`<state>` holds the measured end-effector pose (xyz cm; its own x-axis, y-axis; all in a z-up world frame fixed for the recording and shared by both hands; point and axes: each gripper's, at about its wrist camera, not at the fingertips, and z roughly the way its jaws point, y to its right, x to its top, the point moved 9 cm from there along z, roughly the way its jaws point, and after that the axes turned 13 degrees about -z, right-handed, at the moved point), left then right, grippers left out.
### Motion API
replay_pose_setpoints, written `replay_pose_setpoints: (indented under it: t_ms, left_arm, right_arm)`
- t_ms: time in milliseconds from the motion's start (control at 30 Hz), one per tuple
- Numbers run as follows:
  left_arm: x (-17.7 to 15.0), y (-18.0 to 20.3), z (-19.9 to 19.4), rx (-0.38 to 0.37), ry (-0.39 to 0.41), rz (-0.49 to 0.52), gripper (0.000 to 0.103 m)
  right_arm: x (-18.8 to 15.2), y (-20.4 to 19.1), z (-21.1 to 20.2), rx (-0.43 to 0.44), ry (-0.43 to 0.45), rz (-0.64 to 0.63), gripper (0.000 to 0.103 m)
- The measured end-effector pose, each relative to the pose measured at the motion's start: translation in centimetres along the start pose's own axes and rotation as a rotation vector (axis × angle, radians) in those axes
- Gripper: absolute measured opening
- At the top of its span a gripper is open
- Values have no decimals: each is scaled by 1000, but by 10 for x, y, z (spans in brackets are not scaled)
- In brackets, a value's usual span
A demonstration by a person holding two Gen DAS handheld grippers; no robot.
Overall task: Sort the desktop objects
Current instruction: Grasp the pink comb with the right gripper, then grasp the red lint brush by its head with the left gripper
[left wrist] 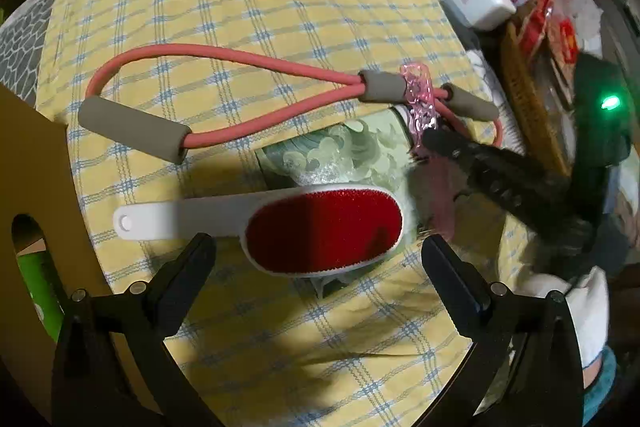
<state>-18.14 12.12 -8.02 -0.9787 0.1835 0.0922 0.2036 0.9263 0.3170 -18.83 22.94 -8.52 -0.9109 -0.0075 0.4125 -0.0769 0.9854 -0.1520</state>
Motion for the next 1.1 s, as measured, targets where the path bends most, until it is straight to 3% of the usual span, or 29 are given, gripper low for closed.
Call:
replay_pose_setpoints:
  t_ms: [167,267,333,400,433,567,700,800,933,1100]
  left_arm:
    - [3,0,0,-18,1,-29,103]
    - [1,-1,0,-36,-4,-48,103]
    - [-2,-2,2,-30,-4,-41,103]
    - [-5,-3,6,-10,-7,-33,103]
    - [-6,-5,8,2,-8,-32,103]
    - [-10,-12,13,-1,-16,-52,103]
    - [-12,-26,8,6,18,-107,103]
    - [-13,-41,4,-47,55,-212,103]
    - [-22,-47,10,-99,25,-269,103]
    - [-35,-50,13,-182,-29,-351,103]
  right_arm:
    - [5,0,-22,25,49,-6,9]
    - [0,1,-24,46,20,7,12]
    - [-4,6,-26,30,20,16,19]
    - [-13,6,-21,58,-10,38,52]
    - [-17,6,-18,55,-22,42,54]
    - [-23,1,-16,54,-22,39,54]
    - [-19,-12,-24,117,16,39,54]
    - [-16,-28,-33,209,49,53,54]
    - [-18,-46,-28,309,28,98,54]
    - [-15,-55,-24,304,31,85,54]
